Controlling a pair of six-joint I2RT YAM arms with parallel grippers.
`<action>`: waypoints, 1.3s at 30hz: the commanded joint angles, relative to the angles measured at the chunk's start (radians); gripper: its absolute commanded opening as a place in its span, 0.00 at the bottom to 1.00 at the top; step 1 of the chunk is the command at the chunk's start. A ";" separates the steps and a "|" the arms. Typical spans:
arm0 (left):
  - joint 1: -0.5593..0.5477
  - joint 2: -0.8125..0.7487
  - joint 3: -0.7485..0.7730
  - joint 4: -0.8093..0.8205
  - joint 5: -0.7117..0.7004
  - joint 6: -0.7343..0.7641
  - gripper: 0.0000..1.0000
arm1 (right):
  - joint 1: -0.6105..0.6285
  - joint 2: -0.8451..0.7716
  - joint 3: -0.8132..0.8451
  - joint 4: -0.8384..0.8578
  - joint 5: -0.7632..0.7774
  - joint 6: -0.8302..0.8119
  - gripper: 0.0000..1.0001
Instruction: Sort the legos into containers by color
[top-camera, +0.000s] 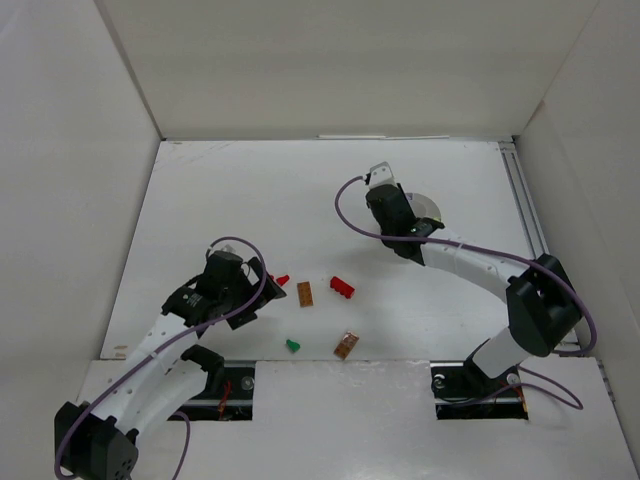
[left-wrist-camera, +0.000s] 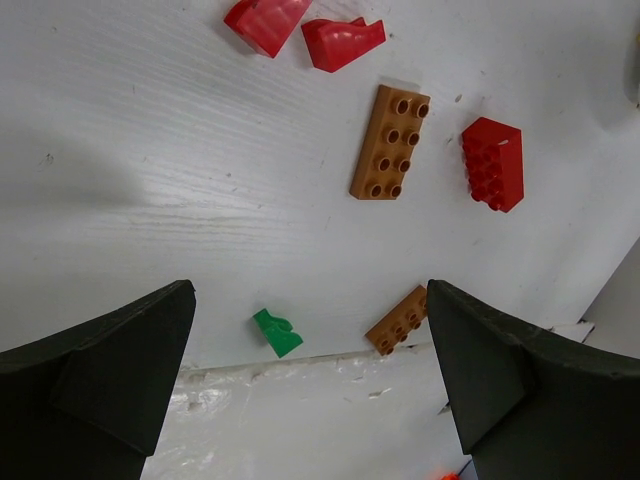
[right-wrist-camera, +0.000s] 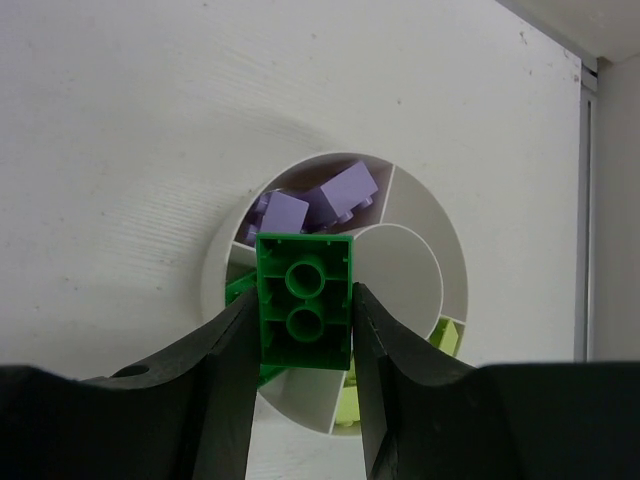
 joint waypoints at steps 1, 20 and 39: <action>0.003 0.012 0.045 0.028 -0.001 0.017 1.00 | -0.011 -0.009 -0.006 0.020 0.061 -0.004 0.25; 0.003 0.042 0.045 0.010 0.019 0.027 1.00 | -0.029 -0.034 -0.067 -0.007 0.007 0.033 0.52; -0.071 0.062 0.054 -0.064 0.028 0.039 0.98 | -0.020 -0.294 -0.118 0.003 -0.249 0.033 0.64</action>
